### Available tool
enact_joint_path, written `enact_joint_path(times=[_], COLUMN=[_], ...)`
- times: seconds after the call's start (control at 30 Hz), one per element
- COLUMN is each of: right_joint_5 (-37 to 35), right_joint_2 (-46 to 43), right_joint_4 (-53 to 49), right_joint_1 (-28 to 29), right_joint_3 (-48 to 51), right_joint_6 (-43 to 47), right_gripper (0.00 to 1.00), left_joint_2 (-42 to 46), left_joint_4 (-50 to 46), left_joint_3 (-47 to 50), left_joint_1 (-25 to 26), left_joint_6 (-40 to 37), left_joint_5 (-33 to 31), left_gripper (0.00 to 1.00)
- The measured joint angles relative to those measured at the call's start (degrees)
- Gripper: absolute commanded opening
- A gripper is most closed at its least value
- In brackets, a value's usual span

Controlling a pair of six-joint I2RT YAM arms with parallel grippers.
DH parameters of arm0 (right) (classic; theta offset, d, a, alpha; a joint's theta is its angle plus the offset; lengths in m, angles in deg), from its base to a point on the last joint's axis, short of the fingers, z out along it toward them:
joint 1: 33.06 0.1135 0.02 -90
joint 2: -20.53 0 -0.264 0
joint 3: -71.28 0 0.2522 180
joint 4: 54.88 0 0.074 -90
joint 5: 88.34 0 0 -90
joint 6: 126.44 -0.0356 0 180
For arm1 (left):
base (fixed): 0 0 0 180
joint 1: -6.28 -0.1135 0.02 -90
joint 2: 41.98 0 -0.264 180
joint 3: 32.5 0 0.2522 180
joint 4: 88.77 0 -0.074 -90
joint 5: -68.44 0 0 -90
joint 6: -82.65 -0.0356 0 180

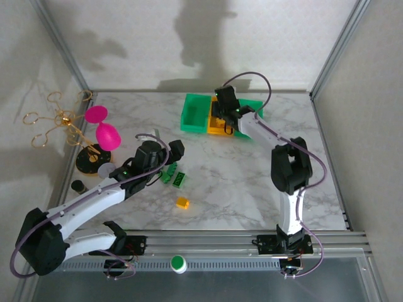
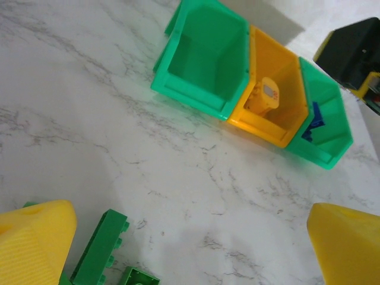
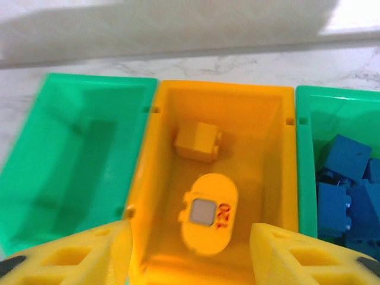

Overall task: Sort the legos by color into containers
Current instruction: Pick up the lego from the bottom-center of the table.

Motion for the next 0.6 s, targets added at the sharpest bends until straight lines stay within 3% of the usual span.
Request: enact_joint_path(times=[0.23,0.6], right_joint_5=[-0.07,-1.4], right_joint_2=[-11.47,-16.2], right_joint_4=[1.9,0.0], right_joint_1=[8.52,23.39], right_joint_3=[15.04,29.42], right_joint_6=[-4.07,-14.69], right_gripper=[0.6,0.67], left_joint_2=[6.32,15.98], left_joint_4=[-3.43,-10.45], left_joint_3=[0.26,6.16], left_joint_1=[0.0,-0.02], left_joint_6=[-0.02,0.87], left_joint_5=[0.44,0.94], left_gripper=[1.0,1.0])
